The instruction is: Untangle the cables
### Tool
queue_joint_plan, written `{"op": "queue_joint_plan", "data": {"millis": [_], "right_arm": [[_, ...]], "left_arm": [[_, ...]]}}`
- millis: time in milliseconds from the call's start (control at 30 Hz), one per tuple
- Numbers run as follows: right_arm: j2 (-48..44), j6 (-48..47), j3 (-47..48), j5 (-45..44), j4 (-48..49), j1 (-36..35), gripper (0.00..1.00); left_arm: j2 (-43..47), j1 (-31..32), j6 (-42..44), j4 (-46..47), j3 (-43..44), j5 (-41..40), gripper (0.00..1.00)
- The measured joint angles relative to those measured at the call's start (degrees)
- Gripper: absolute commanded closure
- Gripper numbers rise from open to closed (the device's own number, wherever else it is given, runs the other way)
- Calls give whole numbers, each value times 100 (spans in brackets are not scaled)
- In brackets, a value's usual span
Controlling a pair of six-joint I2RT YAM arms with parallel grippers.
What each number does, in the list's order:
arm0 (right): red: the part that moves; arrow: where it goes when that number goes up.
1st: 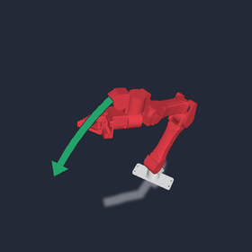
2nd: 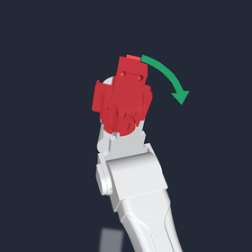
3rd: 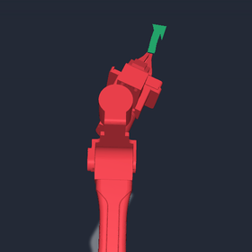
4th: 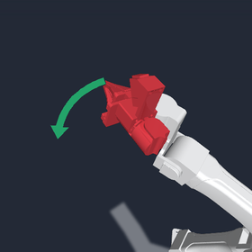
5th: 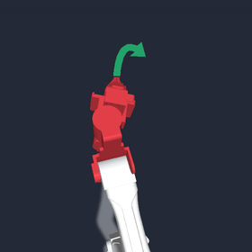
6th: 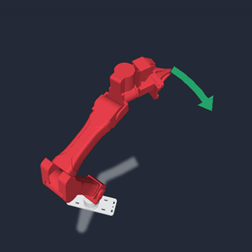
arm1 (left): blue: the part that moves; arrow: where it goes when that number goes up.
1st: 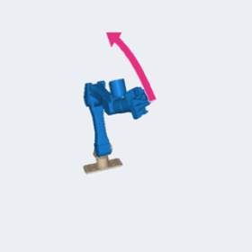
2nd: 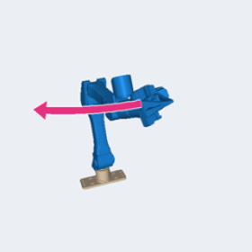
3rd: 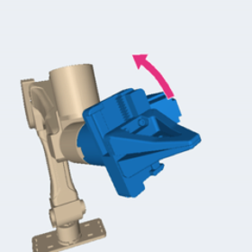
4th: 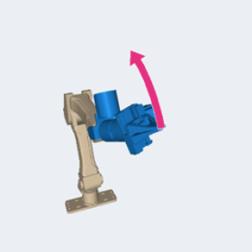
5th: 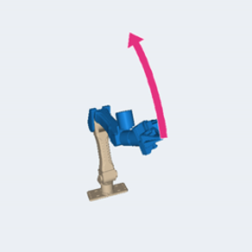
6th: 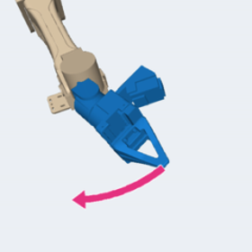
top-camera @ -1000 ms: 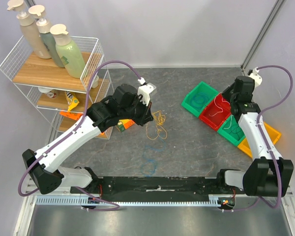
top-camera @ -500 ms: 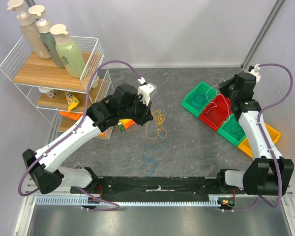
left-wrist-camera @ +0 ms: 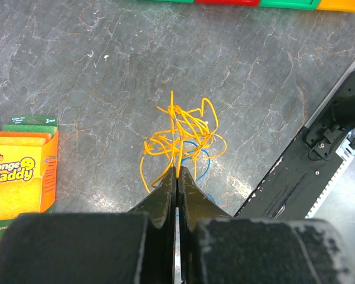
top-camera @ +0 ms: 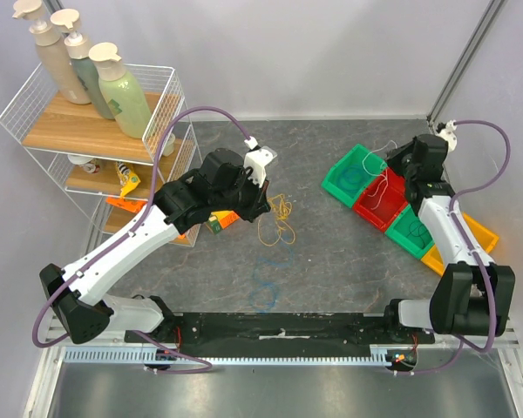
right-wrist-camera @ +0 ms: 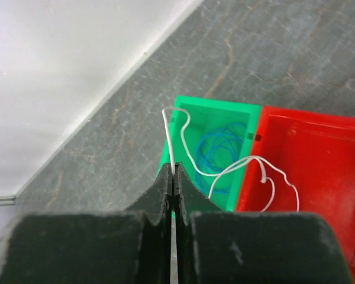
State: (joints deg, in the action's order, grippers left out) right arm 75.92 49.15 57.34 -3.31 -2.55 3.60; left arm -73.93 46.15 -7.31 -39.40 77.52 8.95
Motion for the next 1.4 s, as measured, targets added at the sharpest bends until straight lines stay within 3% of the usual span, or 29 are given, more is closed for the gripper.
{"op": "queue_joint_plan", "data": {"millis": [567, 1000, 1300, 1400], "right_arm": [[-1093, -1268, -782, -813, -651, 367, 100], [-190, -1620, -662, -188, -822, 365, 98], [-562, -1408, -1108, 107, -732, 227, 86], [-697, -1384, -1309, 157, -804, 212, 76]], "left_arm": [[24, 0, 302, 4, -120, -286, 98], [22, 0, 332, -46, -131, -260, 98], [-50, 0, 197, -190, 20, -52, 98], [-125, 0, 87, -254, 153, 59, 98]]}}
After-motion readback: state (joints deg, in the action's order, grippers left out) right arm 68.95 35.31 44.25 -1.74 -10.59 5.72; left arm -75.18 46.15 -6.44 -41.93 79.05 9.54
